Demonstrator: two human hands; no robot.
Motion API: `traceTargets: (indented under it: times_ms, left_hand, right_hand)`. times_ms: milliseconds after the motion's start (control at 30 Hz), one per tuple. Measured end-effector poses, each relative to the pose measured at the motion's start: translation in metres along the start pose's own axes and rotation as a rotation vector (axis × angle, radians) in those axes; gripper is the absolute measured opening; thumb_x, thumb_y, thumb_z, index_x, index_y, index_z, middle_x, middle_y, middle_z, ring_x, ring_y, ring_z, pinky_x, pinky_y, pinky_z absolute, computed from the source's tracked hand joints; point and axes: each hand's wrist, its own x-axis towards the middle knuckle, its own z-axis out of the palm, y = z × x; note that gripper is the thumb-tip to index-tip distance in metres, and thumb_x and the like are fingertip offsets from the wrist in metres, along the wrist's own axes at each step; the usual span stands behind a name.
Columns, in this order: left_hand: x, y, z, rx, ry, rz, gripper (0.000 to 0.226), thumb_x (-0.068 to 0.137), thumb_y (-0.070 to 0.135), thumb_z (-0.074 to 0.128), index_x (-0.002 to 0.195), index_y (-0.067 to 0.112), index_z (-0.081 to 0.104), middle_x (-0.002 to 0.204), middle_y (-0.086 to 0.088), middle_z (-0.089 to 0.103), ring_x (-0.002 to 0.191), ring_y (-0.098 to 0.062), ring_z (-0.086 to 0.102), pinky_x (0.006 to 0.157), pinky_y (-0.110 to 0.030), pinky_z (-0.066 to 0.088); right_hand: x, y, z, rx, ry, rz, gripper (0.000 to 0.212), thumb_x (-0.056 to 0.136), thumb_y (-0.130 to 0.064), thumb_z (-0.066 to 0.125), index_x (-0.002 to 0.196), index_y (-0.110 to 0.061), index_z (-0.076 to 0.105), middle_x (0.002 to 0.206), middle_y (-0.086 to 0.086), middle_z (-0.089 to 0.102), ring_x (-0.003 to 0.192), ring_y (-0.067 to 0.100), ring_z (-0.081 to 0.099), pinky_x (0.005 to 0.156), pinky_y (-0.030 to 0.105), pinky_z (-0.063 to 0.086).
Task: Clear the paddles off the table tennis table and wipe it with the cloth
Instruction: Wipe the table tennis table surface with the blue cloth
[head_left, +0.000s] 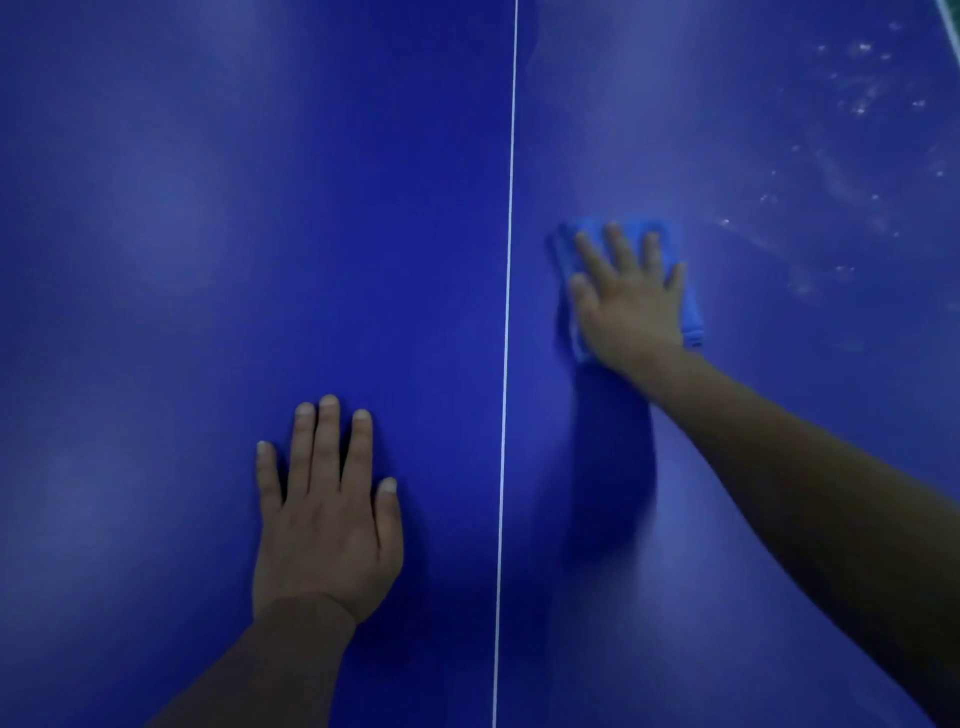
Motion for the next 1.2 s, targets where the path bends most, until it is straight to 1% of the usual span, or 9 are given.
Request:
traceTargets:
  times_ms: [67, 200, 267, 400, 567, 800, 900, 1067, 1200]
  left_hand:
    - [-0.001, 0.000, 0.000, -0.003, 0.003, 0.001, 0.064, 0.098, 0.041, 0.024, 0.154, 0.010, 0.021, 0.165, -0.015, 0.019, 0.154, -0.029, 0.009, 0.120, -0.062, 0.013]
    - [0.000, -0.001, 0.000, -0.007, -0.004, 0.005, 0.065, 0.099, 0.041, 0.023, 0.155, 0.009, 0.024, 0.165, -0.014, 0.020, 0.154, -0.029, 0.010, 0.120, -0.060, 0.010]
    - [0.000, -0.001, 0.001, -0.006, -0.020, 0.013, 0.065, 0.099, 0.041, 0.022, 0.156, 0.009, 0.023, 0.166, -0.014, 0.017, 0.155, -0.028, 0.007, 0.122, -0.059, 0.008]
    - [-0.002, -0.002, -0.001, -0.014, -0.034, -0.008, 0.065, 0.100, 0.043, 0.019, 0.157, 0.011, 0.019, 0.167, -0.011, 0.010, 0.155, -0.025, 0.000, 0.123, -0.057, 0.004]
    - [0.000, -0.001, -0.002, -0.012, -0.043, -0.008, 0.064, 0.099, 0.043, 0.017, 0.155, 0.013, 0.014, 0.167, -0.012, 0.011, 0.155, -0.027, 0.001, 0.122, -0.059, 0.007]
    - [-0.001, -0.002, -0.001, -0.017, -0.031, 0.006, 0.065, 0.100, 0.042, 0.019, 0.157, 0.011, 0.018, 0.167, -0.012, 0.011, 0.155, -0.026, 0.002, 0.123, -0.057, 0.003]
    - [-0.002, -0.003, -0.001, -0.006, -0.035, 0.004, 0.064, 0.101, 0.043, 0.018, 0.157, 0.012, 0.014, 0.167, -0.011, 0.008, 0.155, -0.025, -0.001, 0.123, -0.056, 0.001]
    - [0.000, -0.001, -0.003, -0.031, -0.028, -0.010, 0.065, 0.100, 0.044, 0.016, 0.157, 0.012, 0.017, 0.167, -0.010, 0.009, 0.155, -0.024, -0.001, 0.123, -0.055, 0.000]
    - [-0.001, -0.001, -0.007, -0.083, -0.009, 0.002, 0.067, 0.099, 0.041, 0.019, 0.156, 0.007, 0.026, 0.166, -0.013, 0.017, 0.155, -0.026, 0.008, 0.123, -0.057, 0.005]
  right_hand:
    - [0.008, -0.001, -0.001, 0.021, -0.043, 0.046, 0.056, 0.104, -0.047, 0.026, 0.158, -0.039, 0.016, 0.169, -0.002, 0.010, 0.154, 0.037, 0.003, 0.118, 0.066, 0.009]
    - [-0.102, -0.009, 0.021, -0.063, -0.085, -0.975, 0.052, 0.102, -0.047, 0.033, 0.154, -0.037, 0.034, 0.166, 0.004, 0.022, 0.151, 0.046, 0.013, 0.115, 0.071, 0.011]
    - [-0.125, 0.021, 0.018, -0.101, -0.154, -1.268, 0.050, 0.102, -0.047, 0.038, 0.152, -0.040, 0.036, 0.166, 0.000, 0.023, 0.152, 0.043, 0.013, 0.116, 0.070, 0.007]
    - [-0.046, 0.038, -0.006, -0.155, -0.064, -0.892, 0.054, 0.099, -0.046, 0.038, 0.150, -0.029, 0.041, 0.158, 0.009, 0.038, 0.145, 0.050, 0.028, 0.110, 0.072, 0.024]
    - [0.016, -0.038, -0.006, -0.021, 0.011, -0.522, 0.060, 0.100, -0.049, 0.031, 0.152, -0.021, 0.042, 0.160, 0.011, 0.034, 0.152, 0.042, 0.014, 0.118, 0.065, 0.007]
    - [-0.101, 0.021, 0.006, -0.062, -0.095, -1.028, 0.052, 0.104, -0.046, 0.033, 0.153, -0.029, 0.038, 0.164, 0.006, 0.026, 0.152, 0.038, 0.017, 0.120, 0.060, 0.011]
    - [-0.063, 0.036, -0.004, -0.084, -0.109, -0.831, 0.059, 0.101, -0.051, 0.032, 0.155, -0.027, 0.033, 0.162, 0.009, 0.029, 0.149, 0.040, 0.025, 0.117, 0.058, 0.020]
    - [0.016, -0.064, -0.006, 0.005, -0.041, -0.499, 0.065, 0.099, -0.053, 0.024, 0.159, -0.029, 0.023, 0.167, 0.001, 0.015, 0.154, 0.033, 0.009, 0.119, 0.059, 0.010]
    - [-0.052, -0.074, 0.012, -0.104, -0.045, -0.958, 0.060, 0.100, -0.050, 0.027, 0.155, -0.030, 0.033, 0.165, 0.006, 0.025, 0.152, 0.040, 0.016, 0.119, 0.064, 0.011]
